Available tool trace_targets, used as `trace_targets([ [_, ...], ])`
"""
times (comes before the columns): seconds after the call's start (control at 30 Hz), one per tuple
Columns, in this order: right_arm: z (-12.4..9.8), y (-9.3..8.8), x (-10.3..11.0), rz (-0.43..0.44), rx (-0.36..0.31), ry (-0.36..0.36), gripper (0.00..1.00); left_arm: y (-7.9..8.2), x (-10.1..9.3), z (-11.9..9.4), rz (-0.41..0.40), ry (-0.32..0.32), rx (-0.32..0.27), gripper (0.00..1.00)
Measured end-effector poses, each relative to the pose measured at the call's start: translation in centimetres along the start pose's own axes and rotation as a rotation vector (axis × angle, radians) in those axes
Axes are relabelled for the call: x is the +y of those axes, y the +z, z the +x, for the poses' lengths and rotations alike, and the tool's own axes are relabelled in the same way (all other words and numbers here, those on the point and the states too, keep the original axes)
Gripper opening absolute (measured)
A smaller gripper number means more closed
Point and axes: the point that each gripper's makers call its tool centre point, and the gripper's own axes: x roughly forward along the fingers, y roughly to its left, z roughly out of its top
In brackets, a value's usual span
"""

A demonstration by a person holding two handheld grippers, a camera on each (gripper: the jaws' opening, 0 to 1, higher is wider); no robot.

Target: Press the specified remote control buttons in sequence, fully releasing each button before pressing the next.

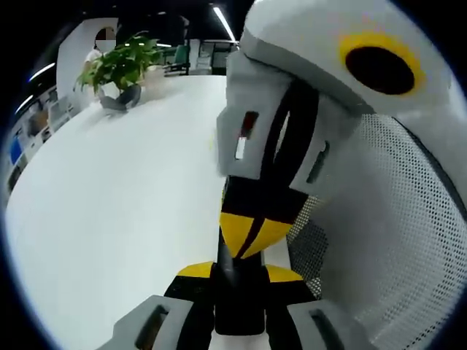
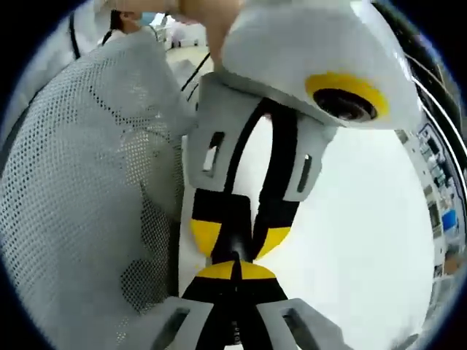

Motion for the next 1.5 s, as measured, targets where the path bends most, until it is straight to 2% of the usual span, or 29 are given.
trace_targets([
  [0.07,-0.1,0.0,-0.1,0.079,-0.035,0.009,0.00,0.0,0.0,0.0,0.000,-0.001,0.001,0.24],
  [0.13,-0.2,0.0,-0.1,0.109,-0.049,0.006,0.00,0.0,0.0,0.0,0.001,0.000,0.003,0.24],
  [0.3,0.1,0.4,0.2,0.034,-0.030,-0.001,0.00,0.0,0.0,0.0,0.002,-0.002,0.002,0.24],
  [0.47,0.2,0.5,0.3,0.003,-0.016,-0.001,0.00,0.0,-0.1,0.0,0.003,-0.006,0.001,0.24],
  [0.53,0.3,0.4,0.2,-0.096,0.011,-0.007,0.00,0.0,-0.1,0.0,0.003,-0.007,0.000,0.24],
  [0.6,0.4,0.4,0.3,-0.135,0.023,-0.011,0.00,0.0,-0.1,0.0,0.003,-0.008,-0.001,0.24],
  [0.8,0.5,0.5,0.4,-0.133,0.040,-0.052,0.00,0.0,-0.1,0.0,0.009,-0.011,0.007,0.24],
  [0.9,0.5,0.5,0.2,-0.100,0.034,-0.089,0.00,0.0,-0.1,0.0,0.014,-0.013,0.020,0.24],
  [0.97,0.5,0.5,0.1,-0.026,0.014,-0.096,0.00,0.0,-0.1,0.1,0.020,-0.009,0.027,0.24],
  [1.07,0.4,0.6,0.0,0.070,-0.028,-0.071,0.00,-0.1,-0.1,0.1,0.020,-0.007,0.025,0.24],
  [1.13,0.3,0.7,-0.1,0.148,-0.098,-0.019,0.00,0.0,-0.1,0.0,0.018,-0.007,0.021,0.24],
  [1.23,0.0,0.6,-0.1,0.263,-0.152,0.025,0.00,0.0,-0.1,0.1,0.020,-0.007,0.028,0.24],
  [1.3,-0.4,-0.1,-0.1,0.237,-0.136,0.030,0.00,0.0,-0.1,0.1,0.026,-0.002,0.038,0.24],
  [1.37,-0.7,-0.8,-0.3,0.171,-0.108,0.008,0.02,0.0,-0.1,0.0,0.028,0.000,0.039,0.24],
  [1.5,-1.1,-1.9,-0.1,0.179,-0.090,0.011,0.24,0.1,-0.1,0.1,0.023,0.006,0.035,0.24],
])
